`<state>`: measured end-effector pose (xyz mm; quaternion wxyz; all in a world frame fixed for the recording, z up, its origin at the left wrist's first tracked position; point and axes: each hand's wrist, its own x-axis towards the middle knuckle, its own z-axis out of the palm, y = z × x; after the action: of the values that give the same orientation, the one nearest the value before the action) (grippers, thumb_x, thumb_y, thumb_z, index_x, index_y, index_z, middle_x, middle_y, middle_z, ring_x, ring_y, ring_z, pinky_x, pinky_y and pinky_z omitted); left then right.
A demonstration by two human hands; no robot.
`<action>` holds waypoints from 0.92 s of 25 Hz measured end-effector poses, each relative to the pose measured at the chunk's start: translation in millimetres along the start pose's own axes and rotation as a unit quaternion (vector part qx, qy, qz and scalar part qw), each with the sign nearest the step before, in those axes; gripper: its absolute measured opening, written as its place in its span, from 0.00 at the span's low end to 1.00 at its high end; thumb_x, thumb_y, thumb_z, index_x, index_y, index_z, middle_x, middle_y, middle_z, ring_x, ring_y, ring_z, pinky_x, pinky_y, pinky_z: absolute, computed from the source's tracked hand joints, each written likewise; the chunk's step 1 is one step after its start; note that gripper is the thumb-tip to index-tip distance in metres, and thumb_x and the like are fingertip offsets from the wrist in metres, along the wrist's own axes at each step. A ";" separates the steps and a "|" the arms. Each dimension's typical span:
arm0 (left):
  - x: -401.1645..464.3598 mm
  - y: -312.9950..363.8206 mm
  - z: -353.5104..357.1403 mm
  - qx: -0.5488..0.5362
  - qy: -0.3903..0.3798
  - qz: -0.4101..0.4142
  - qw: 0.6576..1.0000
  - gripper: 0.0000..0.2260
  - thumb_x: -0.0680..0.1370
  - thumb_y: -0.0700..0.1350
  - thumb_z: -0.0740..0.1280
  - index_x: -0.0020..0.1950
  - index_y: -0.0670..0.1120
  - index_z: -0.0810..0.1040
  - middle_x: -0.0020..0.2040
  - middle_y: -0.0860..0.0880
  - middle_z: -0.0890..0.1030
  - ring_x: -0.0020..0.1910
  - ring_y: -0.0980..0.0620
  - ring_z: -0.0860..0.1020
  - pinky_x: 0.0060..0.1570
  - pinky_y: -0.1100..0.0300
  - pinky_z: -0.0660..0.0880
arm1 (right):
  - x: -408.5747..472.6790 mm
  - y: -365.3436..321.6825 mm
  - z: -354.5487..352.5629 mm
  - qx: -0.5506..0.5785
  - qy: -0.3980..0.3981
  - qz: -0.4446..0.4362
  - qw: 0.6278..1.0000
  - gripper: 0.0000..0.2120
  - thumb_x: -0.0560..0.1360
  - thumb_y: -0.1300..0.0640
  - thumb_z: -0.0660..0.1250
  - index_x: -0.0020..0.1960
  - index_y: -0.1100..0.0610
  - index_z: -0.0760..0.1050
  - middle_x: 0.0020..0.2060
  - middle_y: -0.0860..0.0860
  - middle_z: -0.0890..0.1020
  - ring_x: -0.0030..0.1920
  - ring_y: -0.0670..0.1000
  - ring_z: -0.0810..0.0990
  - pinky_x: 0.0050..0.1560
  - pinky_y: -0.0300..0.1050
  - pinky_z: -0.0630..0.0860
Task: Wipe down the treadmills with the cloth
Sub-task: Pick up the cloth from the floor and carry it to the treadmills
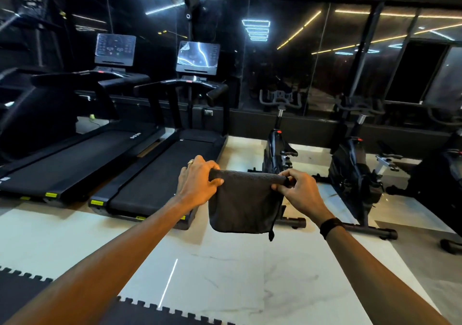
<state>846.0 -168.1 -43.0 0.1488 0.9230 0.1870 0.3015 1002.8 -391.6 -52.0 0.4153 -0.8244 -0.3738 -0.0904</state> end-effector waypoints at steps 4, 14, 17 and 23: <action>69.1 -7.3 14.3 0.054 0.007 0.021 0.998 0.14 0.76 0.55 0.71 0.59 0.52 0.79 0.49 0.53 0.70 0.55 0.48 0.74 0.58 0.50 0.69 | 75.8 29.0 5.0 0.011 -0.010 -0.022 1.000 0.08 0.72 0.57 0.77 0.49 0.54 0.81 0.41 0.47 0.82 0.42 0.44 0.79 0.39 0.31 0.72; 169.9 -87.8 61.7 0.151 -0.054 0.025 0.987 0.15 0.80 0.58 0.64 0.64 0.53 0.75 0.56 0.51 0.76 0.59 0.49 0.75 0.60 0.52 0.66 | 222.6 82.0 87.6 0.032 -0.056 -0.063 0.996 0.06 0.71 0.56 0.78 0.45 0.51 0.81 0.38 0.46 0.82 0.41 0.49 0.80 0.41 0.48 0.78; 218.1 -135.0 80.9 0.132 -0.086 0.005 0.987 0.15 0.81 0.56 0.64 0.66 0.54 0.75 0.56 0.53 0.76 0.58 0.50 0.76 0.60 0.53 0.65 | 271.3 96.7 131.6 0.026 -0.079 -0.053 0.995 0.06 0.71 0.54 0.78 0.44 0.48 0.81 0.38 0.44 0.82 0.42 0.47 0.81 0.44 0.57 0.80; 337.2 -206.7 117.6 0.072 -0.074 -0.023 0.994 0.14 0.81 0.53 0.66 0.66 0.53 0.76 0.55 0.52 0.77 0.59 0.49 0.76 0.59 0.52 0.68 | 398.0 98.2 176.0 -0.025 -0.078 -0.065 0.994 0.07 0.71 0.54 0.77 0.42 0.46 0.79 0.37 0.41 0.81 0.43 0.47 0.80 0.45 0.53 0.78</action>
<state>1117.5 142.7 -45.2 0.1022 0.9467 0.2177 0.2142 1322.6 -80.7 -42.1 0.3575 -0.8127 -0.4559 -0.0617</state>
